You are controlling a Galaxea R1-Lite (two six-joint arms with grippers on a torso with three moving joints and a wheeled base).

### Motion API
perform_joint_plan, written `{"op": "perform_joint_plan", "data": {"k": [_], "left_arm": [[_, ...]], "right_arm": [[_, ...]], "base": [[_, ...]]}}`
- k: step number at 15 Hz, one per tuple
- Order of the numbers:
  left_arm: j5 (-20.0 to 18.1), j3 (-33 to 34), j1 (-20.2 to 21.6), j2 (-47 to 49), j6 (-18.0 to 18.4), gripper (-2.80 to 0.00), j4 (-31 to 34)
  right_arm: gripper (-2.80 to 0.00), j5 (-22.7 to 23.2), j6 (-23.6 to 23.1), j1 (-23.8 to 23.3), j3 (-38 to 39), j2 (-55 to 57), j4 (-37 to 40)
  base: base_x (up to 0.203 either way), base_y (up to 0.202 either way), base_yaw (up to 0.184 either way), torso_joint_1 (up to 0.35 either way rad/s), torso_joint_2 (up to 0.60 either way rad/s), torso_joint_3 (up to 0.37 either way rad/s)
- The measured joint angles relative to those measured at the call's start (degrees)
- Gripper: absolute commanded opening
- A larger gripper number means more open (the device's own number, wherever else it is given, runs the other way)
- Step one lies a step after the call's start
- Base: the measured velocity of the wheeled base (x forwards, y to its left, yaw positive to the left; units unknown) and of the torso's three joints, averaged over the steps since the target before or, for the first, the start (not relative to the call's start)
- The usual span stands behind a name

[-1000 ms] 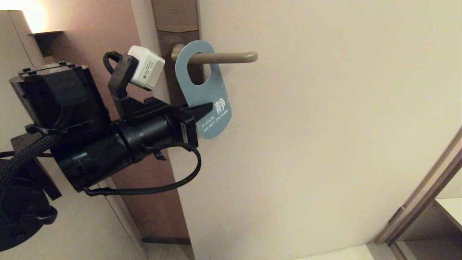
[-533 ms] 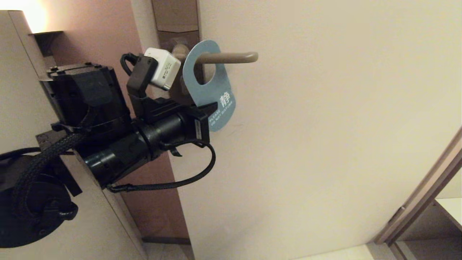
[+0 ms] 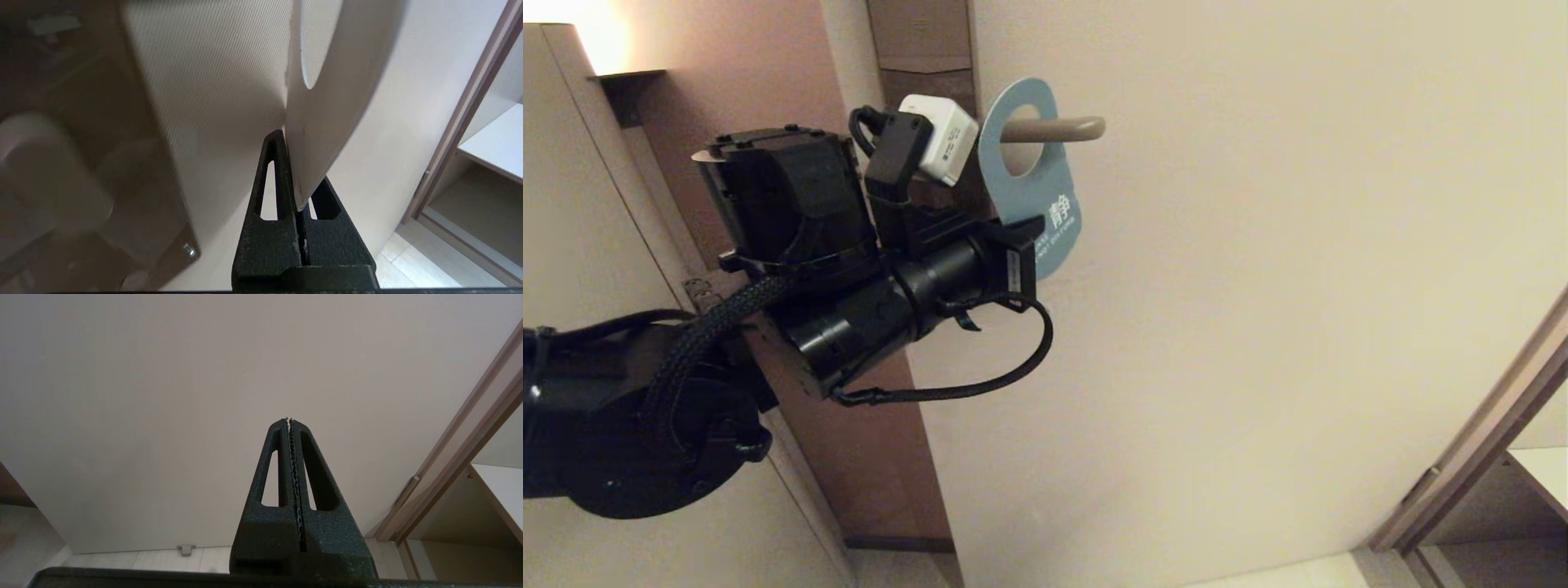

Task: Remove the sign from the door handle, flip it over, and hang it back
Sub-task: Take down the sign

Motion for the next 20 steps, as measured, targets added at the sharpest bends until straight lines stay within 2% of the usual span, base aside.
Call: {"op": "perform_joint_plan", "data": {"k": [12, 16, 20], "left_arm": [[1.5, -6.8, -2.1, 5.0, 0.8, -2.80, 0.0], [4.1, -9.2, -3.6, 6.7, 0.8, -2.80, 0.0], [4.6, -9.8, -4.7, 7.4, 0.8, -2.80, 0.0]], "right_arm": [[-2.80, 0.0, 0.0, 0.0, 0.0, 0.0, 0.0], [-2.80, 0.0, 0.0, 0.0, 0.0, 0.0, 0.0], [-2.80, 0.0, 0.0, 0.0, 0.0, 0.0, 0.0]], "base": [[0.000, 0.000, 0.000, 0.000, 0.00, 0.000], [0.000, 0.000, 0.000, 0.000, 0.00, 0.000], [0.000, 0.000, 0.000, 0.000, 0.00, 0.000]]}}
